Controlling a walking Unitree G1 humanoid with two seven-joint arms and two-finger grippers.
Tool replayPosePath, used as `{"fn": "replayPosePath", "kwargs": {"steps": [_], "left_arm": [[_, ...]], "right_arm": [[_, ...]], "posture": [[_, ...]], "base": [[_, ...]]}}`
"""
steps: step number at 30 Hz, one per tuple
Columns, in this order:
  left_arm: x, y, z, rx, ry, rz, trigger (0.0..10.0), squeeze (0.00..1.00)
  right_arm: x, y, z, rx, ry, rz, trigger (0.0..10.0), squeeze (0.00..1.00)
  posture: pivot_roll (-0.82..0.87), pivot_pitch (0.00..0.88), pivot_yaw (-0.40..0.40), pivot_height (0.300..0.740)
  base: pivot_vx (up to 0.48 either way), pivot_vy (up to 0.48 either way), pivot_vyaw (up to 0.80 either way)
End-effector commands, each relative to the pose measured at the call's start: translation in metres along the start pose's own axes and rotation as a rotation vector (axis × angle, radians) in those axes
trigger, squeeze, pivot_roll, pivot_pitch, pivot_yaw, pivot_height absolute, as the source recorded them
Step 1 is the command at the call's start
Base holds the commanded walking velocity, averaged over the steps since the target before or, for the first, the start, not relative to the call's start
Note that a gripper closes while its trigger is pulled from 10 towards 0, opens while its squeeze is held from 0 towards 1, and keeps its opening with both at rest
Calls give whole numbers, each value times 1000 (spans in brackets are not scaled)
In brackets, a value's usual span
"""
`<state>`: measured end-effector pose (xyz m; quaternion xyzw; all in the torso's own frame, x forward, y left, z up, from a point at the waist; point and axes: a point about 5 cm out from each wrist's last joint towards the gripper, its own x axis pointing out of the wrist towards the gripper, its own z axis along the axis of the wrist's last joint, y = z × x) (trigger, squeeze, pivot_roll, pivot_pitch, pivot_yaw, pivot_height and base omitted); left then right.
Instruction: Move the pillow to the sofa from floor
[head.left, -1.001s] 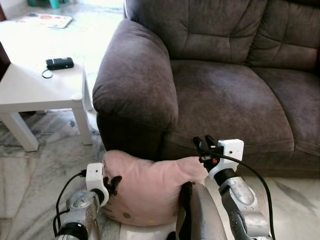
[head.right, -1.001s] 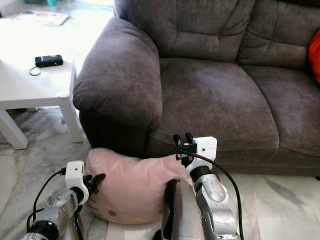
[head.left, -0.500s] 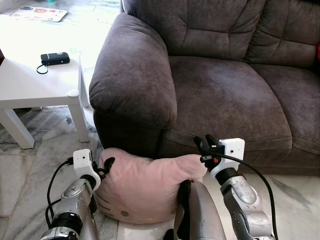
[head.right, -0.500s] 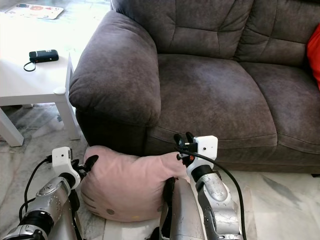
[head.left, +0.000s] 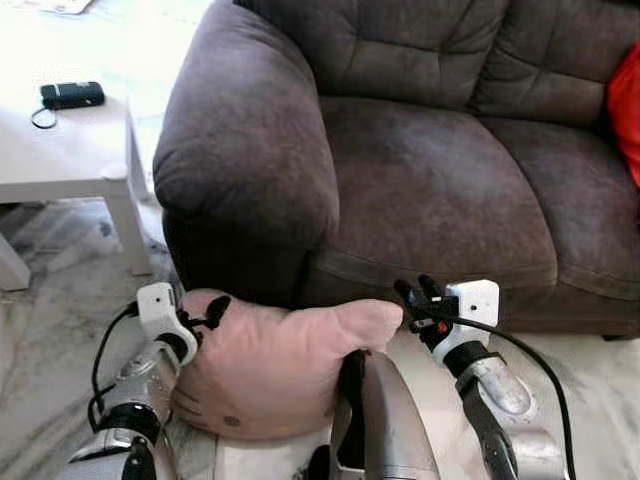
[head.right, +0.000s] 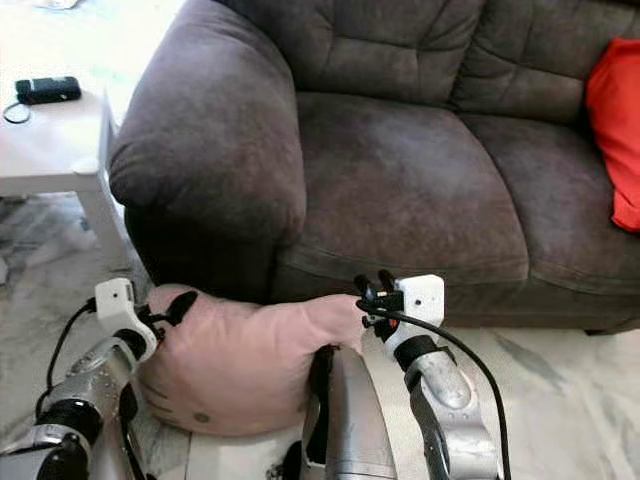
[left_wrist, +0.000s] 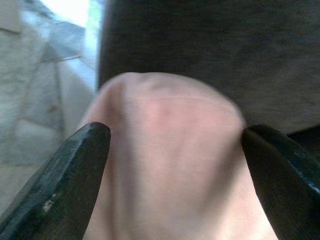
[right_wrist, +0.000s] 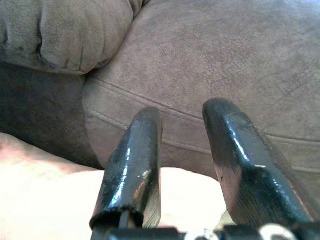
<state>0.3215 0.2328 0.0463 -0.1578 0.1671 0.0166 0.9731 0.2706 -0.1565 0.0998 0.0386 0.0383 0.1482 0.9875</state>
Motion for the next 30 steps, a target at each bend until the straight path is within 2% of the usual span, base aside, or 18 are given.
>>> {"fn": "replayPosePath", "kwargs": {"steps": [1,3,7,11,13,21,24,25,26,27,30], "left_arm": [[0,0,-8,5,40,29,10000,0],[0,6,-5,-4,30,72,10000,0],[0,5,-6,-13,29,70,10000,0],[4,-5,-2,-80,-4,30,10000,0],[5,-5,-2,-88,-3,35,10000,0],[7,-9,-3,-111,27,29,10000,0],[8,-12,-7,-94,58,4,10000,0],[8,-11,-7,-98,56,11,4902,0],[8,-11,-7,-104,53,12,2824,0],[8,-12,-7,-109,51,11,0,0],[8,-12,-7,-116,48,8,0,0]], "right_arm": [[-4,-5,5,-8,-7,-8,10000,0],[-7,-5,5,-9,-2,-6,10000,0],[-9,-4,4,-8,5,-5,10000,0],[-15,-4,4,-7,22,-5,10000,0],[-17,-4,3,-8,26,-6,10000,0],[-24,-2,3,-3,44,-8,10000,0],[-25,-2,3,-1,49,-11,10000,0],[-26,-2,3,-2,50,-10,10000,0],[-26,-2,3,-2,50,-10,10000,0],[-26,-2,3,-2,51,-10,10000,0],[-26,-3,3,-2,55,-10,10000,0]], "posture": [[-80,142,-265,427],[-83,153,-270,427],[-89,158,-272,427],[-102,180,-277,427],[-105,183,-278,427],[-123,204,-281,427],[-128,207,-281,427],[-129,207,-281,427],[-129,207,-281,427],[-131,206,-283,427],[-124,203,-284,427]], "base": [[0,0,0],[0,0,0],[0,0,0],[0,0,0],[0,0,0],[0,0,0],[0,0,0],[0,0,0],[0,0,0],[0,0,0],[0,0,0]]}}
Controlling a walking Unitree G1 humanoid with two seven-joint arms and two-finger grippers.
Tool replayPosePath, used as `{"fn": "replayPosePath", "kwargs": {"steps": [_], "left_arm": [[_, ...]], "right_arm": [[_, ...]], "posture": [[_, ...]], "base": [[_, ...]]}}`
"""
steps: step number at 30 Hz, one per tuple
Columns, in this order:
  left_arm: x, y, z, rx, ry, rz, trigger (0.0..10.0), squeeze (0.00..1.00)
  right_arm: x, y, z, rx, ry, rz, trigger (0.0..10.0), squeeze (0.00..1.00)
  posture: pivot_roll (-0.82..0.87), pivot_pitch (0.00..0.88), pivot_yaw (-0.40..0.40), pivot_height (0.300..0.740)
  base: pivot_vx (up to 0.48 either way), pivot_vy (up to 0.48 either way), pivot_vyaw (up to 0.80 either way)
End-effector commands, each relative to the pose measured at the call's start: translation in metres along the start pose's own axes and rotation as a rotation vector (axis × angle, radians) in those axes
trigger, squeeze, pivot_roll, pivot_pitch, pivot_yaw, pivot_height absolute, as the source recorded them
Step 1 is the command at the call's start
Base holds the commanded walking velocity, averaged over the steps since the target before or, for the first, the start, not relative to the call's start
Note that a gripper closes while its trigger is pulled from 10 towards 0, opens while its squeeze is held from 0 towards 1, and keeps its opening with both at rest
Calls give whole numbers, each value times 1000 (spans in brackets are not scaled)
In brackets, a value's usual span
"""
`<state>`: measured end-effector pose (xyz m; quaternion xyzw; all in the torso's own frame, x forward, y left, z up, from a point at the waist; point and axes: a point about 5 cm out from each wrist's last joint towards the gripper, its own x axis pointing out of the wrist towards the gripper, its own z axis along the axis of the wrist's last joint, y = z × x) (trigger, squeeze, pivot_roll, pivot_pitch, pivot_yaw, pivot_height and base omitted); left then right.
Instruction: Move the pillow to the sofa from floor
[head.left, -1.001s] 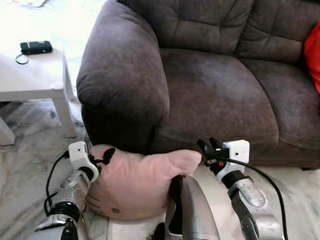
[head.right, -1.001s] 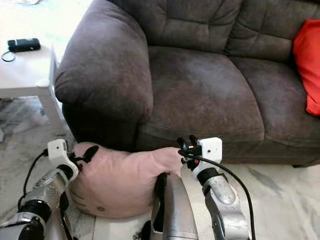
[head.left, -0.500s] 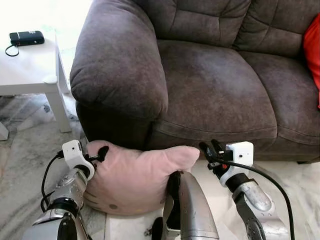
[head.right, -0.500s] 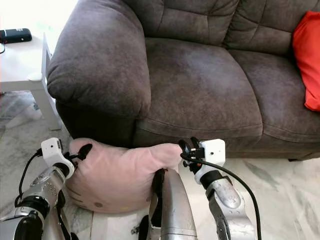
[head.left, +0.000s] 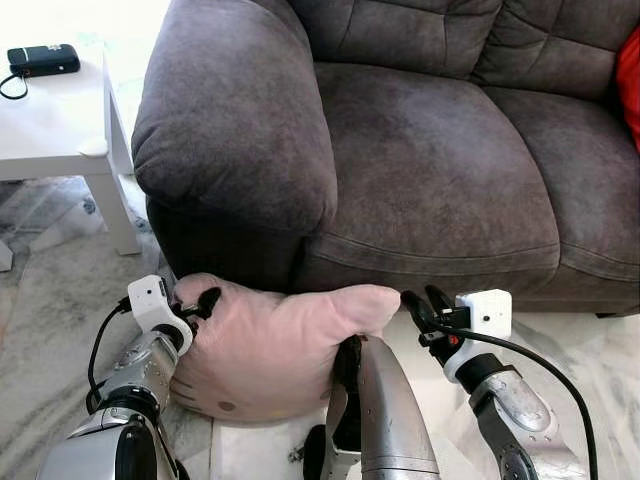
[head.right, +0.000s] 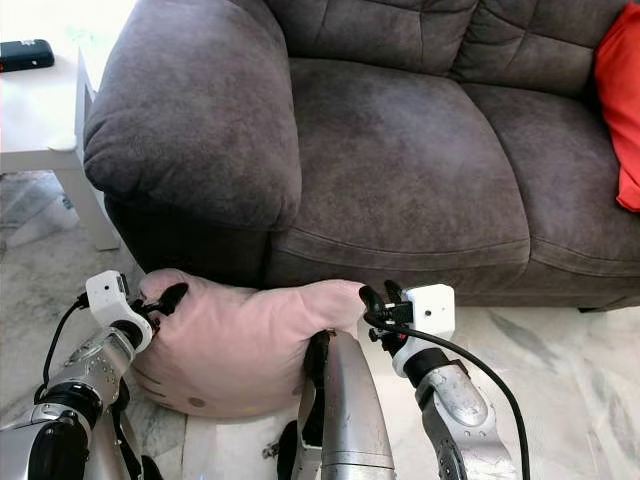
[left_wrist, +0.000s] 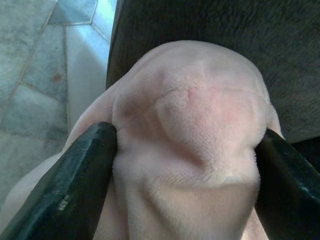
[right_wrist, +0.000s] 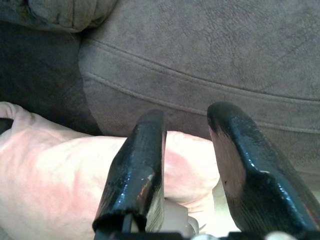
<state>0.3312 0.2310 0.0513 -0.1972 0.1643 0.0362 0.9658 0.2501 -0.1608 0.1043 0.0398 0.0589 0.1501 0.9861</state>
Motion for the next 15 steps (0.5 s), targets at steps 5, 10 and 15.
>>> {"fn": "replayPosePath", "kwargs": {"steps": [5,10,15], "left_arm": [[-1,-4,-14,-24,54,-15,0,0],[-2,0,-14,-20,49,-7,0,0],[-3,2,-13,-20,44,-3,0,0]], "right_arm": [[-2,-3,0,-8,16,-9,10000,0],[1,-2,0,-4,14,-4,10000,0],[3,-1,0,0,9,-6,10000,0]], "posture": [[-115,198,-284,427],[-108,194,-281,427],[-105,193,-275,427]], "base": [[0,0,0],[0,0,0],[0,0,0]]}}
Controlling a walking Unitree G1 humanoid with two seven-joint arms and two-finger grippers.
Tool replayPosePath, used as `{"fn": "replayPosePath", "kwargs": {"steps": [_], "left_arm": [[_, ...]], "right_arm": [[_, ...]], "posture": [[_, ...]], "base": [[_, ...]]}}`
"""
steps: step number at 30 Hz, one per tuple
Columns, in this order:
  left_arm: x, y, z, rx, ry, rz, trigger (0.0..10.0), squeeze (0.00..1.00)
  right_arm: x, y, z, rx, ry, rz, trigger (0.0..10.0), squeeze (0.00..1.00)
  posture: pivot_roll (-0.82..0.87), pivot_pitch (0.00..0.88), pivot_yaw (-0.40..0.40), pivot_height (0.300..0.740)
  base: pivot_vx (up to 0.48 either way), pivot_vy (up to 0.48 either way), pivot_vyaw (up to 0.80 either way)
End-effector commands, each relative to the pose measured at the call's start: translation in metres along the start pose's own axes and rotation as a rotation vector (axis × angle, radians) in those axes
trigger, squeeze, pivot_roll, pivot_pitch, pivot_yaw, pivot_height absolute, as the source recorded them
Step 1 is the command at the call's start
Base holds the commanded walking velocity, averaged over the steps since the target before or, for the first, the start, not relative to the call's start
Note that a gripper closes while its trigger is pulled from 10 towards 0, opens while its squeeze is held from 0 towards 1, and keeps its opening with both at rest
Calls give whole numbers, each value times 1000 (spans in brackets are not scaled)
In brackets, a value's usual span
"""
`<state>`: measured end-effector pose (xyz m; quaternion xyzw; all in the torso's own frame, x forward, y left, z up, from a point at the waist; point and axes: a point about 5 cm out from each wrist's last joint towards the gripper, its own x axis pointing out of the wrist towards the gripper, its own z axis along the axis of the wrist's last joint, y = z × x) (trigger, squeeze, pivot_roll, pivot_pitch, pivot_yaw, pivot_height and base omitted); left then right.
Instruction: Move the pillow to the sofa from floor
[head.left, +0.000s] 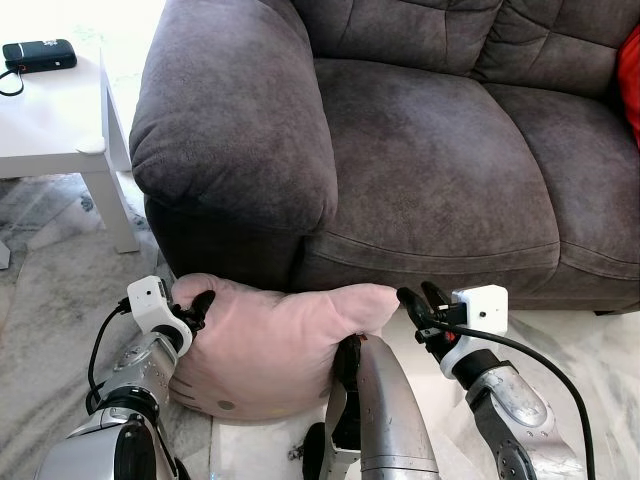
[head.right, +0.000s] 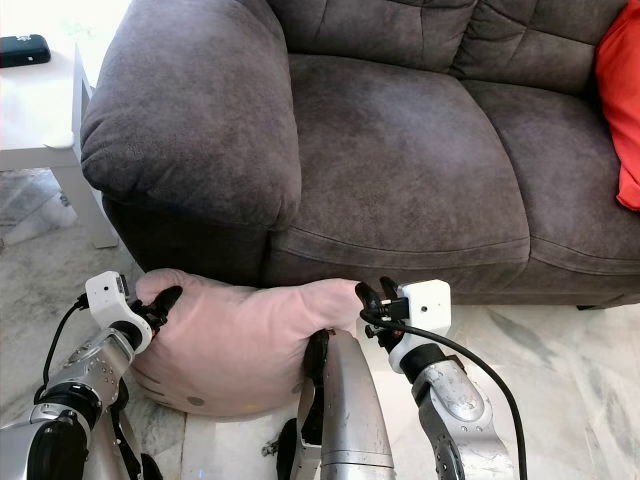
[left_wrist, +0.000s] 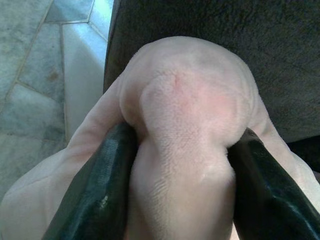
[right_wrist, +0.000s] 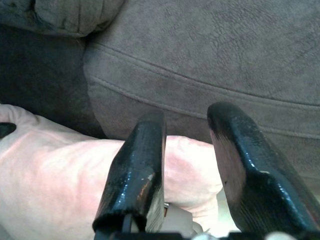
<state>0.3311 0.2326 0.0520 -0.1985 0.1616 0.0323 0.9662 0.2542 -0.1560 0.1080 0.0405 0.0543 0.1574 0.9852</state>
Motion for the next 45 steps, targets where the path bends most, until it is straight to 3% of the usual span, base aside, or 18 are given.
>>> {"fn": "replayPosePath", "kwargs": {"steps": [1,20,28,29,36,45], "left_arm": [[-2,0,-14,-18,47,5,0,0],[-4,-1,-8,40,-26,-3,0,0],[-12,-5,-6,172,-130,-21,0,0],[-15,-8,-6,181,-165,-19,10000,0],[-32,-19,-5,221,-271,-32,10000,0],[-34,-16,1,252,-297,33,10000,0]], "right_arm": [[-3,-4,-4,2,17,-21,10000,0],[6,3,-10,33,7,-31,10000,0],[17,8,-16,60,-9,-50,10000,0],[20,10,-18,66,-10,-52,10000,0],[31,13,-25,84,-20,-65,10000,0],[40,10,-34,90,-19,-93,10000,0]], "posture": [[-105,193,-273,427],[-54,184,-224,427],[2,141,-176,427],[12,129,-166,427],[46,70,-127,427],[63,6,-97,427]], "base": [[0,0,0],[0,0,0],[0,0,0],[0,0,0],[0,0,0],[0,0,0]]}}
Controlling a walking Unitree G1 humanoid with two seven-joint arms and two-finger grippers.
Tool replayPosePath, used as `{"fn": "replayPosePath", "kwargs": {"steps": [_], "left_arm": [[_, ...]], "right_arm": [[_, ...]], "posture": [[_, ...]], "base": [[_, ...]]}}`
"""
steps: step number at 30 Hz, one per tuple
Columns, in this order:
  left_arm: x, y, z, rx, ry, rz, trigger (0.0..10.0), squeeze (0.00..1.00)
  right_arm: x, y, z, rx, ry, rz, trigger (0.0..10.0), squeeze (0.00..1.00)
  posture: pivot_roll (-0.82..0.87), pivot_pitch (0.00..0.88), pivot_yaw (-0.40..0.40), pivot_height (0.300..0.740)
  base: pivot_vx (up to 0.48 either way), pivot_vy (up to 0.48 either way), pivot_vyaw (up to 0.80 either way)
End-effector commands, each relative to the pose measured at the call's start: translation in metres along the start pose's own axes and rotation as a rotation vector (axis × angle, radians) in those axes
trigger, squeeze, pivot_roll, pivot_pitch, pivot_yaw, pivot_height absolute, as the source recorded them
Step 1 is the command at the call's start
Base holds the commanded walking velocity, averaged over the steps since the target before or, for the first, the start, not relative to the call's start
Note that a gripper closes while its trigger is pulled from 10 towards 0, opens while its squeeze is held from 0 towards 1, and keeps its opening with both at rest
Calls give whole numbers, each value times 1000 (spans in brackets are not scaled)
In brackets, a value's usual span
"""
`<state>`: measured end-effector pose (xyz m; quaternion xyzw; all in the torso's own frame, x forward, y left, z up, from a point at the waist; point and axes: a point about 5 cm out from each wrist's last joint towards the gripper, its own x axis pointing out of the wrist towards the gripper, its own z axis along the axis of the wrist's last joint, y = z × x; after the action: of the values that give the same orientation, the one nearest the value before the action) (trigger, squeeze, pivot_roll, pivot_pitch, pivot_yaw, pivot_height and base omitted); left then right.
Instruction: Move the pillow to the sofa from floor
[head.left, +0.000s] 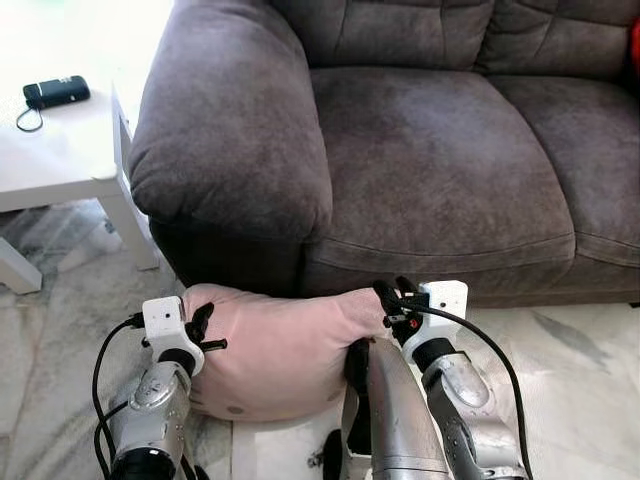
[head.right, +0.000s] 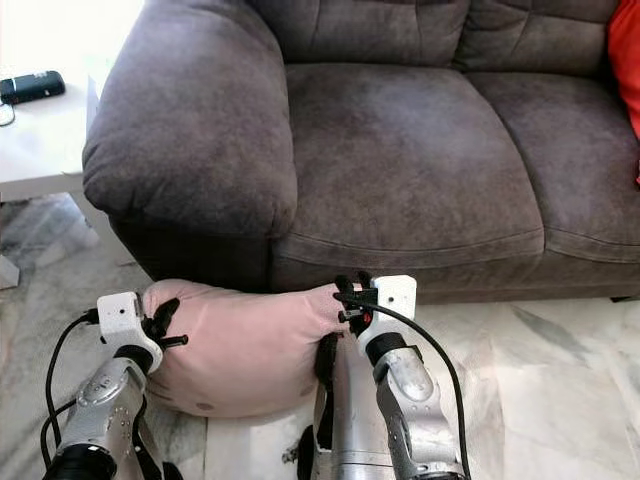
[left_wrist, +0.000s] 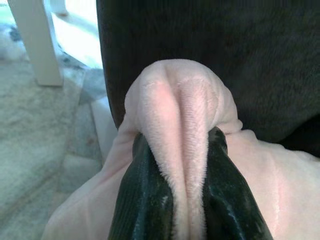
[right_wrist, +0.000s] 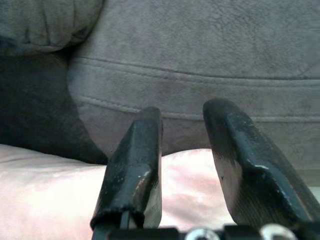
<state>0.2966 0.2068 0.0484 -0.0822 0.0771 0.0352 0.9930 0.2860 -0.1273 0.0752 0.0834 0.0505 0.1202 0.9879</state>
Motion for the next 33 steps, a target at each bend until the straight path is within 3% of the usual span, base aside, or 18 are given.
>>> {"fn": "replayPosePath", "kwargs": {"steps": [1,33], "left_arm": [[2,6,25,23,-110,33,10000,0],[8,-3,24,-5,-111,29,10000,0]], "right_arm": [[0,-5,-4,4,-1,-28,10000,0],[12,-14,-3,-11,-49,-50,10000,0]], "posture": [[61,0,-91,427],[54,0,-93,427]], "base": [[0,0,0],[-7,0,0]]}}
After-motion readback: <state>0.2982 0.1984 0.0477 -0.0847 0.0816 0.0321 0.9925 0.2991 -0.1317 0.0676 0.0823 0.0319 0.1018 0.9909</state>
